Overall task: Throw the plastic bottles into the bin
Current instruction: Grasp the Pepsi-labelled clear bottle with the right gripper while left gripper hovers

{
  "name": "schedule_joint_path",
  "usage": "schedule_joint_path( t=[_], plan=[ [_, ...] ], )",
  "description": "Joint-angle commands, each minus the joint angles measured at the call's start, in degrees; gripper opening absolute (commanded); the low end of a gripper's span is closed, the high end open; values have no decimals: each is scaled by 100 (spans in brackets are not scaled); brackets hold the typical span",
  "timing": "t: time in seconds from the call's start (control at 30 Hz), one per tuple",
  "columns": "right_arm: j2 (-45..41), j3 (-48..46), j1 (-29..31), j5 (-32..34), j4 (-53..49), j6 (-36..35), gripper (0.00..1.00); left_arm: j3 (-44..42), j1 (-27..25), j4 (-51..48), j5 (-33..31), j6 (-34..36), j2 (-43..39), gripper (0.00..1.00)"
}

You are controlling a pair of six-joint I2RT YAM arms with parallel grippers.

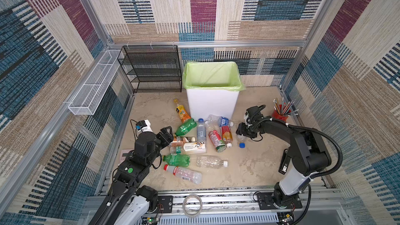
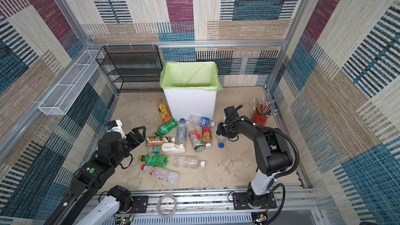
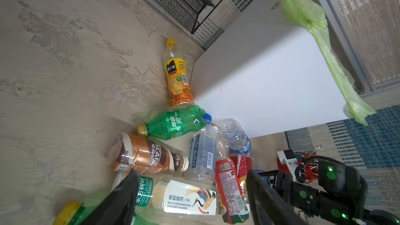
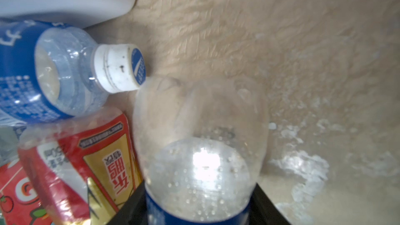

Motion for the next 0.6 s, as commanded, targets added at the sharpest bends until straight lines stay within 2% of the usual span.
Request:
schedule_joint_path(
  t=[0.0, 0.23, 0.57],
  plan=[
    [-404, -178, -2, 98, 17, 31, 55, 33, 6, -60, -130, 40, -2, 79],
    [-1849, -1146, -56, -44, 226, 439, 50, 77, 3, 42, -52, 41, 215, 79],
    [-4295, -2561, -125, -618, 669, 971, 43, 270, 6, 251, 191, 58, 704, 79]
  ],
)
